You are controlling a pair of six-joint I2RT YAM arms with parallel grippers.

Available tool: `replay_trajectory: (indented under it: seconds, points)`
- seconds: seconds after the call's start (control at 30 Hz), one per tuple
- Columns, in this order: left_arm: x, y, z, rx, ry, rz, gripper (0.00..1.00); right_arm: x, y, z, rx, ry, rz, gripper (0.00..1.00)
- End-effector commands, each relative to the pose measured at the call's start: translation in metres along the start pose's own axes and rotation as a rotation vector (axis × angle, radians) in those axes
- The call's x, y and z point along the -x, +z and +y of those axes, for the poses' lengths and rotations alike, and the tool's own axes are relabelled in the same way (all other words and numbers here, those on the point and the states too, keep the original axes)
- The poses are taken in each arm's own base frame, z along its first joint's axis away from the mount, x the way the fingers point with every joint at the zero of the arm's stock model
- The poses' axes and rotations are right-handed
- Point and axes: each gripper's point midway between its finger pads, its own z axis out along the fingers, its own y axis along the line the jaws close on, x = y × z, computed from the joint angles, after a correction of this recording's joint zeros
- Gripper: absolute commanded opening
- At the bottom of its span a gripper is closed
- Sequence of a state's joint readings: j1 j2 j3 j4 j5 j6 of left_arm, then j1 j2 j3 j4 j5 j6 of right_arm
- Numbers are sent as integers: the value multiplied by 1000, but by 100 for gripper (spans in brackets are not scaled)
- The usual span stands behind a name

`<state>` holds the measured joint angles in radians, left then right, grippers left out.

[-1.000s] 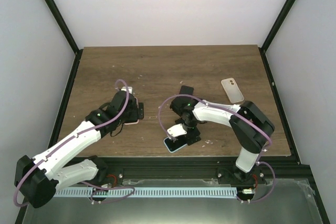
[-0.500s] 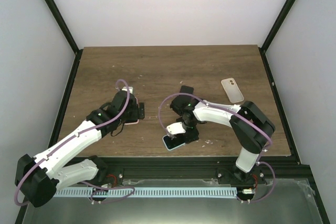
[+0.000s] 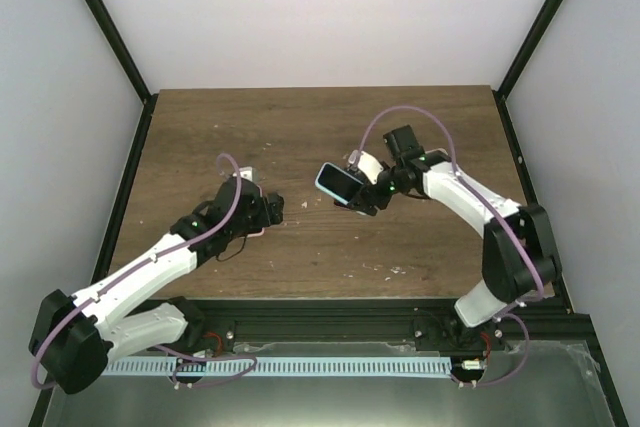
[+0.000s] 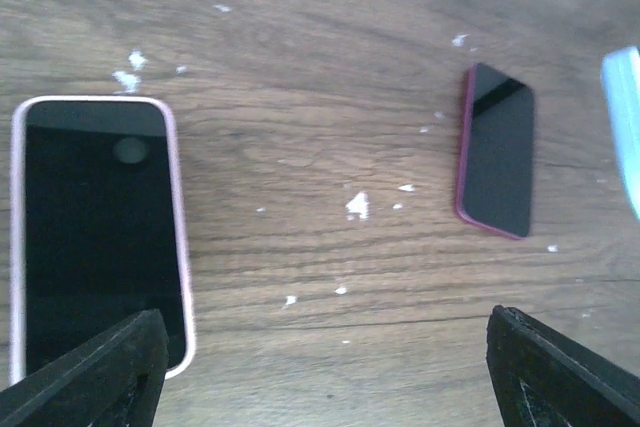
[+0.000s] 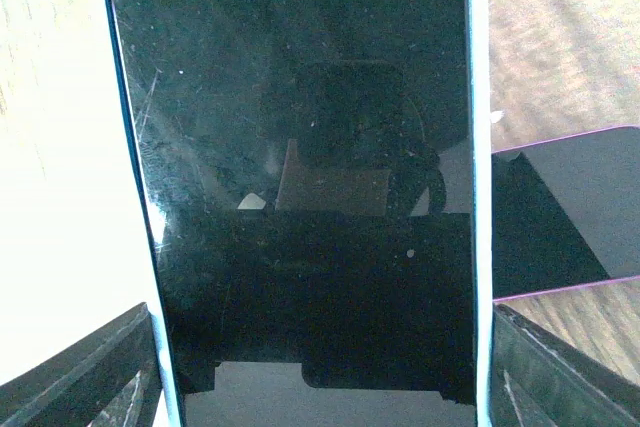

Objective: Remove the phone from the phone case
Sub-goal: Adjust the phone.

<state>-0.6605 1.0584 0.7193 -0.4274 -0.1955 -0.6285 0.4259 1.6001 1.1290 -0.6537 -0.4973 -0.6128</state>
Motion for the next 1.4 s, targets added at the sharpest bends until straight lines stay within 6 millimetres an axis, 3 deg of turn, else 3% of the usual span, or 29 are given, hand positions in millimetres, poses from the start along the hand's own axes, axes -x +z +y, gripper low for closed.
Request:
replay_trajectory:
  seconds: [0.0, 0.13, 0.3, 0.53, 1.1, 1.37]
  points:
    - [20, -9, -38, -230, -132, -102, 85, 47, -33, -4, -46, 151, -251, 62]
    - [30, -21, -66, -359, -155, -170, 81, 61, -53, 1, -70, 162, -349, 60]
    - [38, -37, -111, -516, -135, -255, 70, 67, -59, 6, -48, 190, -388, 59]
    - [54, -29, -145, -596, -205, -277, 62, 68, -61, 8, -39, 209, -410, 58]
    - [61, 9, -177, -561, -301, -183, 45, 69, -70, 12, -66, 199, -443, 58]
    - [65, 17, -189, -568, -296, -166, 31, 68, -72, 13, -72, 192, -446, 57]
